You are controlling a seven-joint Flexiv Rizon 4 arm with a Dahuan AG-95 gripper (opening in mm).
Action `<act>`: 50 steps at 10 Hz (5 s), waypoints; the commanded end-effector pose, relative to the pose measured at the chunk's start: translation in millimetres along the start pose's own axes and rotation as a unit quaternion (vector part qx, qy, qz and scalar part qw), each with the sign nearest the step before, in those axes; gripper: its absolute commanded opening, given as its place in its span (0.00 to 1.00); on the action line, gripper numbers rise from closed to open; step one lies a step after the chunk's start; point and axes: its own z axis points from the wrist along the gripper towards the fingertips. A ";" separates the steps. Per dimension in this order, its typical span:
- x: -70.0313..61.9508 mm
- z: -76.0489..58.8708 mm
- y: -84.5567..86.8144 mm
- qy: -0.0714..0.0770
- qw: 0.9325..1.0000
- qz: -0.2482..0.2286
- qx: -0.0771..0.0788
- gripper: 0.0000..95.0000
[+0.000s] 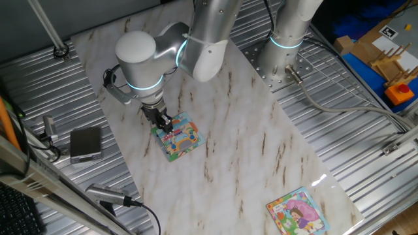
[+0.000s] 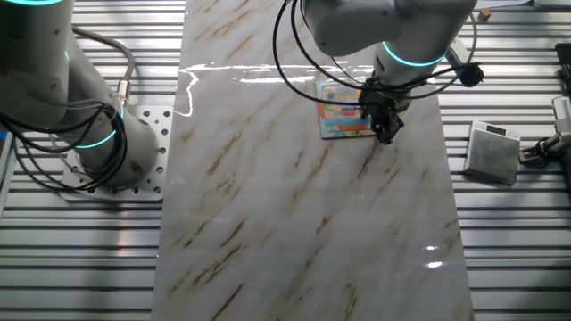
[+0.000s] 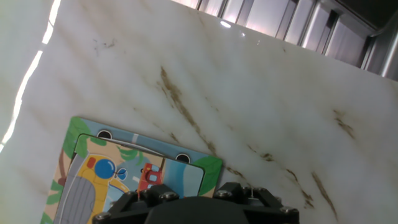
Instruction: Assemble one piece of a puzzle
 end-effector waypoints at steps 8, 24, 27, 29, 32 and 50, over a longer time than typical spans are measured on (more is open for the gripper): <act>-0.6 -4.6 2.5 0.002 1.000 -0.001 0.001 0.60; -14.3 3.0 23.6 0.001 1.000 0.009 0.002 0.60; -13.7 -0.4 24.5 0.002 1.000 0.011 0.002 0.60; -14.5 -1.2 24.1 0.002 1.000 0.010 0.003 0.60; -19.7 -4.1 20.8 0.003 1.000 0.010 0.006 0.60; -2.4 0.6 14.1 0.002 1.000 0.002 0.006 0.60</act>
